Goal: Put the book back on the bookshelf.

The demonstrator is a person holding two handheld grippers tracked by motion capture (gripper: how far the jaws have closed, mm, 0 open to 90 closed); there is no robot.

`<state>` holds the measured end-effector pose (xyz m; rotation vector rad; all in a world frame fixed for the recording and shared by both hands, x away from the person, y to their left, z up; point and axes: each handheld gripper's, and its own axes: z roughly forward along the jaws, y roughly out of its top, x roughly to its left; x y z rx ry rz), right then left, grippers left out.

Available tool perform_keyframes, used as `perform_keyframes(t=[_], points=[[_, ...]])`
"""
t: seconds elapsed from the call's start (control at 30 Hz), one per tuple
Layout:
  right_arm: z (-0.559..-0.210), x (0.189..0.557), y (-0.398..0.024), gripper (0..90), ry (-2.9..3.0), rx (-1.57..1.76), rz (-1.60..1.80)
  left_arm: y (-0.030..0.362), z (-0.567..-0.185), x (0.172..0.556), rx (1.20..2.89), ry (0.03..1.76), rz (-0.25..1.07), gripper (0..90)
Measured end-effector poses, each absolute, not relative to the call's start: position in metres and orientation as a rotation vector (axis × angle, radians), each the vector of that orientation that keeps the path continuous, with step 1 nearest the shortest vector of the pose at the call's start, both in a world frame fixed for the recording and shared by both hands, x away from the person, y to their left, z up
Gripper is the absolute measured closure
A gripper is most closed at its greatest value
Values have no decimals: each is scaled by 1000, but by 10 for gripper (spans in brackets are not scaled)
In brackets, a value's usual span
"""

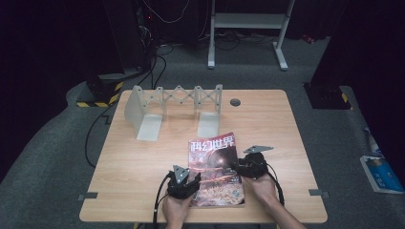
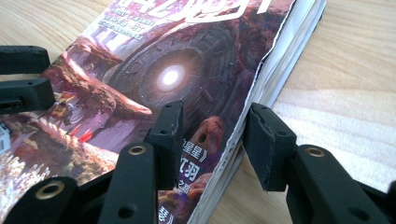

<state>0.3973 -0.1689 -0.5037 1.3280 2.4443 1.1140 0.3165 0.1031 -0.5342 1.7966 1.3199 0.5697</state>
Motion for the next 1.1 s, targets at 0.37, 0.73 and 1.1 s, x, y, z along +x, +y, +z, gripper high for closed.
perform_keyframes(t=[0.37, 0.73, 1.1], points=[[-500, 401, -165, 584, 2420, 1343, 1152, 103, -534, 316, 1800, 1317, 580, 471], [-490, 404, -161, 594, 2433, 1321, 1177, 101, -535, 316, 1805, 1301, 610, 475], [-490, 404, -158, 587, 2478, 1319, 1114, 101, -535, 315, 1804, 1300, 611, 475]])
